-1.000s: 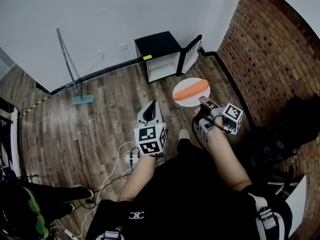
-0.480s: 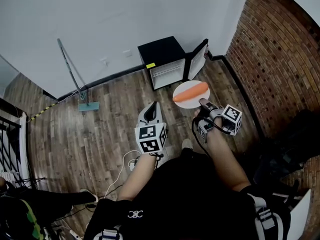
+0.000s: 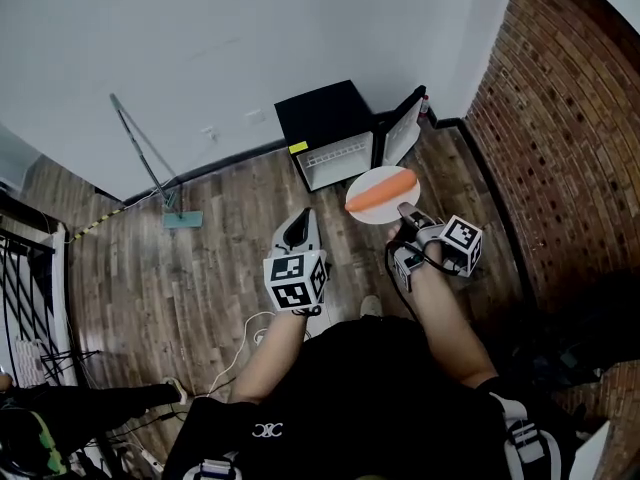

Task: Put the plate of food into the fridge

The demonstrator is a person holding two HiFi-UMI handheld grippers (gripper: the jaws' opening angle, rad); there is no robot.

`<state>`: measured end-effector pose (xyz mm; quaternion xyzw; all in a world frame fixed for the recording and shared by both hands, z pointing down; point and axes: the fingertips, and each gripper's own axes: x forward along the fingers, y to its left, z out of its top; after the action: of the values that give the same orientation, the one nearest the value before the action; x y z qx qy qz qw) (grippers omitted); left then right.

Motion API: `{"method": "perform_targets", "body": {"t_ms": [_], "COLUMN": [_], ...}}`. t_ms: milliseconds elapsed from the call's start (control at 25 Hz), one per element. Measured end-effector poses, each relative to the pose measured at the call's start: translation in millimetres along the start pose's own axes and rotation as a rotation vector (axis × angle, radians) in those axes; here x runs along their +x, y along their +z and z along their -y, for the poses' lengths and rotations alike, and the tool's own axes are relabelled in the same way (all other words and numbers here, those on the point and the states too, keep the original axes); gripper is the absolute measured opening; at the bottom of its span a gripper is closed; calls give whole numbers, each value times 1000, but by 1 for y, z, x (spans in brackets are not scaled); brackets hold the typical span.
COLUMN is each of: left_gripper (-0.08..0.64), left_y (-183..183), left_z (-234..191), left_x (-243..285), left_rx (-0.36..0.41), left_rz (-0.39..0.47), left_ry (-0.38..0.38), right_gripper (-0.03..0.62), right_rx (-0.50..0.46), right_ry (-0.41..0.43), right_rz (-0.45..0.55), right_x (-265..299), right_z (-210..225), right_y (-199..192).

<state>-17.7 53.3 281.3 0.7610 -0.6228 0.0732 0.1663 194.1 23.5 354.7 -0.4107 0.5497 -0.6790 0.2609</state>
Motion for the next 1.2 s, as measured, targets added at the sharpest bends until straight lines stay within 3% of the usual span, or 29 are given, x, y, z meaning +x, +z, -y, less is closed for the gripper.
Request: {"method": "perform_targets", "body": {"t_ms": [360,760,920,1200], "left_gripper": [0,0,-2,-1], "left_y": [-6,-11,5,52], "left_z": [21,-8,-28,-79], "left_x": [57,119,161,237], "left_rx": [0,-60,-70,-85], "left_rz": [-51,-74,-53,-16], "left_ry": [20,17,-5,-48], "right_gripper": [34,35,35,35], "right_rx": [28,2,-7,-52], "right_ry": [-31,-78,-106,-77], "right_rz": [-26,-50,-45,-26], "right_x": [25,82,117,198], "right_z": [14,17,9,-32], "right_y": [57,72,84,95]}}
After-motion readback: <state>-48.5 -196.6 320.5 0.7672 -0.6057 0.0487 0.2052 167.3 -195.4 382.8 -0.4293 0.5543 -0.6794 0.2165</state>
